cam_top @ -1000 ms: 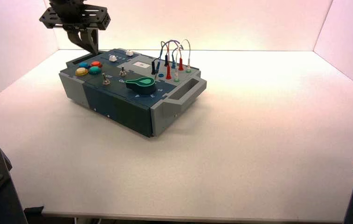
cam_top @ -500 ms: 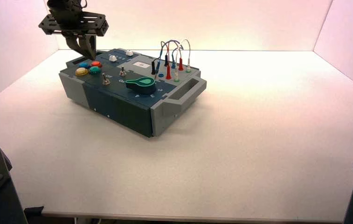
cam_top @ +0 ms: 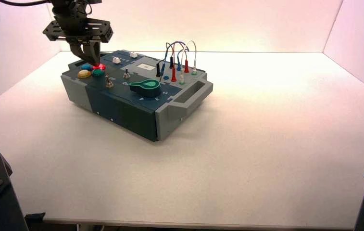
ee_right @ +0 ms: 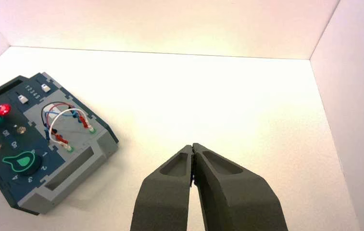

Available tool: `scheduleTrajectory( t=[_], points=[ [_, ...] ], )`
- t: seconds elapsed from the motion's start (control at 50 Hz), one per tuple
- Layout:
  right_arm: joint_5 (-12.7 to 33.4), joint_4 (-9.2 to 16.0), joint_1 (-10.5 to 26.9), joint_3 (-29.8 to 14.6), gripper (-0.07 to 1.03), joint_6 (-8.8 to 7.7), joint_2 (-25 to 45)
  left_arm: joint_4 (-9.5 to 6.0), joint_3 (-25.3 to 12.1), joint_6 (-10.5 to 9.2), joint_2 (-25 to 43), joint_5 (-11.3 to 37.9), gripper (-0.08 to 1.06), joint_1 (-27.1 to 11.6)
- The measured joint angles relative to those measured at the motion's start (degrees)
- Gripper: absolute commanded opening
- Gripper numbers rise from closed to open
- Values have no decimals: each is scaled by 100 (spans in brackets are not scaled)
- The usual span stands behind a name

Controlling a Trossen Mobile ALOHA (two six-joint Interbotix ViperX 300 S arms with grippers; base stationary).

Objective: Push the red button with the left gripper.

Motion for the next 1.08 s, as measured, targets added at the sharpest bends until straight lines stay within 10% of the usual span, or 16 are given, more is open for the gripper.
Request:
scheduleTrajectory(
  t=[1.08],
  points=[
    [18, 18, 9, 0, -2, 0, 246, 9, 79, 18, -536, 141, -3, 0]
  ],
)
